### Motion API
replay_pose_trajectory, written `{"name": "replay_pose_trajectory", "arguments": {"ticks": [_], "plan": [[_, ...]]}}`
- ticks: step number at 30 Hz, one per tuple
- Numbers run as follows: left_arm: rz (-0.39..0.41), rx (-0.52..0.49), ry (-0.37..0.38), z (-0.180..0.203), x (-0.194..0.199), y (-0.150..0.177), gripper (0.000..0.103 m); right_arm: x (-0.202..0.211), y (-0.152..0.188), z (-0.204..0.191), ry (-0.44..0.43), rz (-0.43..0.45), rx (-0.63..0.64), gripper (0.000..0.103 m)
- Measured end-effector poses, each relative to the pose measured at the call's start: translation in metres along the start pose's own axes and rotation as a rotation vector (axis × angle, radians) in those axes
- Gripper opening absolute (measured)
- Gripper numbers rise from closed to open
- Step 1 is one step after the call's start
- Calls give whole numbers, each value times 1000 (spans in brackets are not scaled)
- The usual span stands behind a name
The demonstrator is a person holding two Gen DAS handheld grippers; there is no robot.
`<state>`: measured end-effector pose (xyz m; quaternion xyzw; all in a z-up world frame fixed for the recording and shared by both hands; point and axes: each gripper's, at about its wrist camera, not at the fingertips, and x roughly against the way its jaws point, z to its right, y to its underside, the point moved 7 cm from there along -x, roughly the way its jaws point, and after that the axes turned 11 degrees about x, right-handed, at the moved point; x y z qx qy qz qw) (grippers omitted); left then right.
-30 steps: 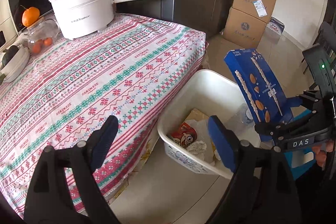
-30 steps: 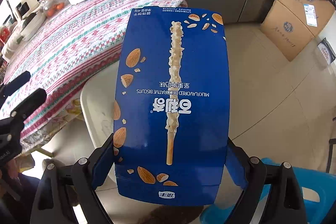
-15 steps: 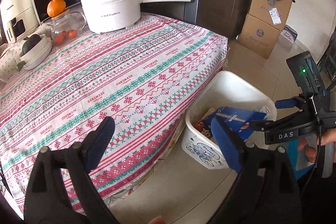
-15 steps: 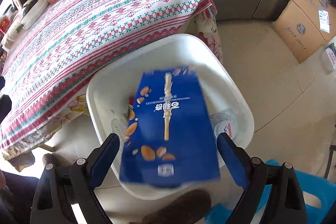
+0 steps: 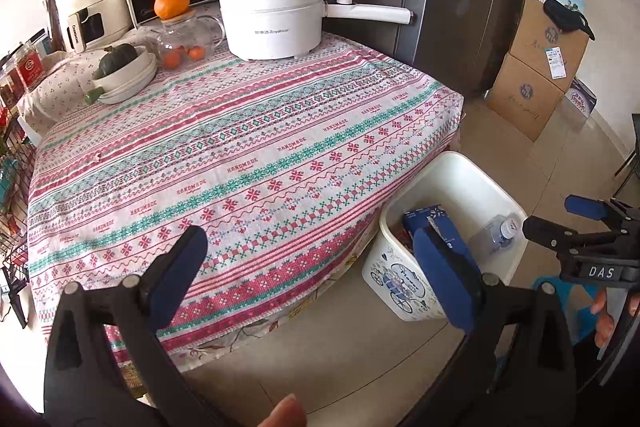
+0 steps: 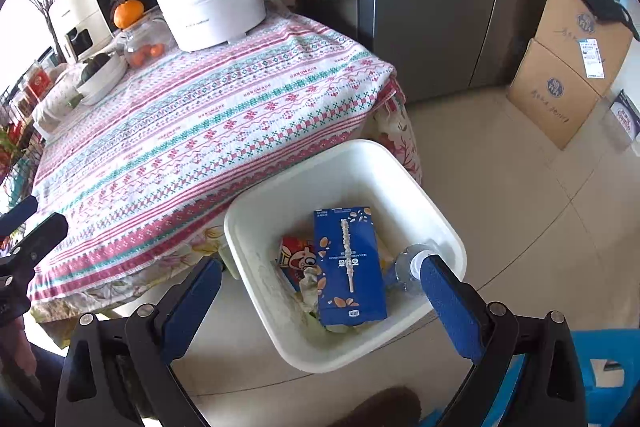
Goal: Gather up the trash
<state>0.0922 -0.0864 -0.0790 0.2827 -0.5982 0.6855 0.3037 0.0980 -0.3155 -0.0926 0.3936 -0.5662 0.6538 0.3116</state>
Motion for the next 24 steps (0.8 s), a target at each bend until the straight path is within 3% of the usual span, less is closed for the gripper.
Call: {"name": "replay_pose_trajectory", "arguments": {"ticks": [13, 19, 24], "plan": [[198, 20, -35, 1, 81, -7, 102, 84, -2, -48, 71, 215, 77, 101], [231, 39, -34, -3, 90, -11, 102, 111, -11, -51, 104, 309, 84, 101], [245, 44, -38, -5, 93, -11, 102, 113, -14, -53, 116, 324, 94, 101]]}}
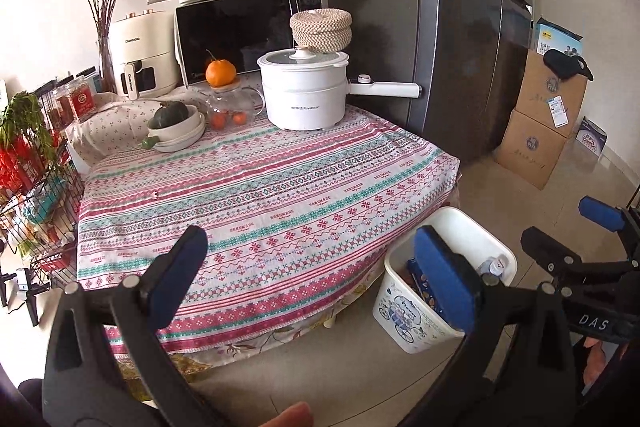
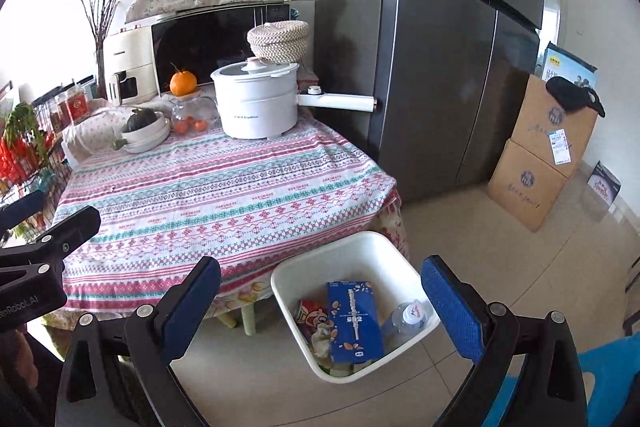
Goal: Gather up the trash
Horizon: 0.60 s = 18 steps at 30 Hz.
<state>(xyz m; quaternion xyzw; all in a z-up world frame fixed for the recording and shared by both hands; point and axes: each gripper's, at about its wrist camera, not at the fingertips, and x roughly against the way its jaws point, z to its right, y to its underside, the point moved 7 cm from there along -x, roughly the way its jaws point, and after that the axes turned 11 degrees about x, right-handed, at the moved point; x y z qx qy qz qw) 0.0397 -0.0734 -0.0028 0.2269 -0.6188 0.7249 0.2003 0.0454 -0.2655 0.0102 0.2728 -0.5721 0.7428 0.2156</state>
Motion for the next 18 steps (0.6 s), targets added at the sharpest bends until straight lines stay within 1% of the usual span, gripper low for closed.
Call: {"name": "replay_pose_trajectory", "arguments": {"ticks": [18], "plan": [[3, 5, 3, 4, 3, 0, 102, -4, 3, 1, -3, -7, -1, 101]]}}
